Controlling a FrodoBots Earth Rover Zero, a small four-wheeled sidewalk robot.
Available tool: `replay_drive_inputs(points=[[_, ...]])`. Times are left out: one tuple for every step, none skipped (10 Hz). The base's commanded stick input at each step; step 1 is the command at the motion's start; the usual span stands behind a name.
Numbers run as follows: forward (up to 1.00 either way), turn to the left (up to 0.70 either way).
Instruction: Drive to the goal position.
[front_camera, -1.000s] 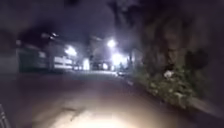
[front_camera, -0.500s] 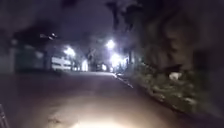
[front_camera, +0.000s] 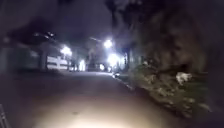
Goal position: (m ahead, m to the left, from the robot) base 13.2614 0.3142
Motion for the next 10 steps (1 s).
replay_drive_inputs(points=[[0.70, 0.00], [0.70, 0.00], [0.70, 0.00], [0.70, 0.00], [0.70, 0.00], [0.70, 0.00], [0.70, 0.00], [0.70, 0.00], [0.70, 0.00], [0.70, 0.00]])
